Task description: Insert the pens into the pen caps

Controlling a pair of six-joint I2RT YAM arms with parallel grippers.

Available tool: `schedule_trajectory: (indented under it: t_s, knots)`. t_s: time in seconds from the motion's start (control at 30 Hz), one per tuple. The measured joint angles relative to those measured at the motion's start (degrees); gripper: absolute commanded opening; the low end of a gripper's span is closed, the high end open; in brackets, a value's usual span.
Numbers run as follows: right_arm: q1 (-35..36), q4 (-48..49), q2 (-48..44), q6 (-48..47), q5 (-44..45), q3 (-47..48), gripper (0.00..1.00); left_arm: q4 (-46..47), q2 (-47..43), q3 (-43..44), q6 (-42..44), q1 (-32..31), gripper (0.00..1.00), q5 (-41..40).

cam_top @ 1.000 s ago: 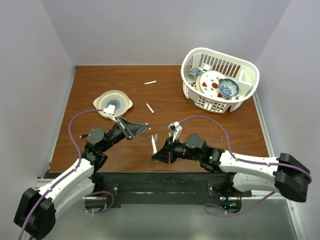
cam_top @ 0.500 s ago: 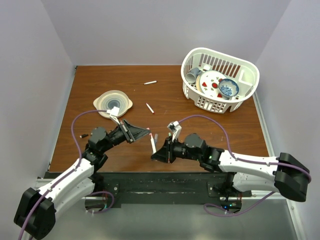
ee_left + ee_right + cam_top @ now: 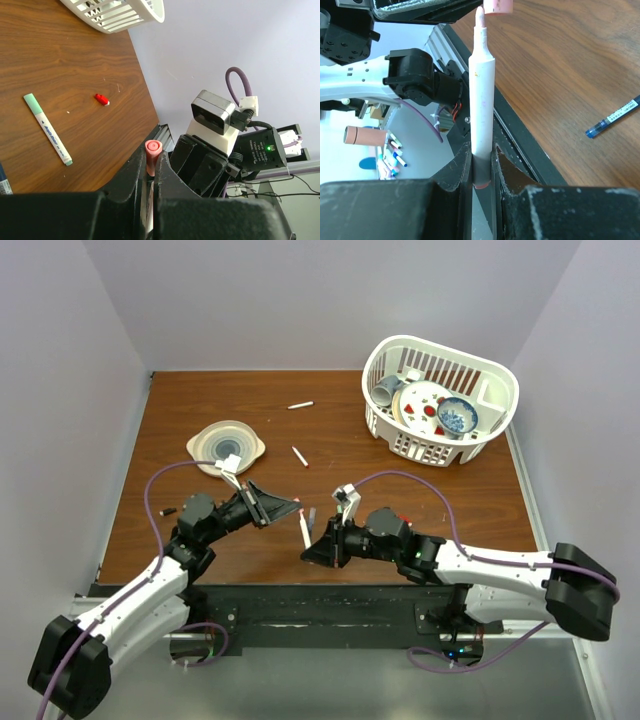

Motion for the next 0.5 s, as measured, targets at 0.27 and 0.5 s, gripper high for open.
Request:
schedule_trajectory:
  t_s: [0.27, 0.5]
  knots:
    - [0.37, 0.48, 1.33, 0.17, -0.02, 0.07, 0.00, -1.90, -0.02, 1.62, -0.04, 0.00, 0.00, -0.24]
    - [0.37, 0.44, 1.38, 0.44, 0.04, 0.07, 0.00, -3.34, -0.57, 2.84, 0.26, 0.00, 0.00, -0.46]
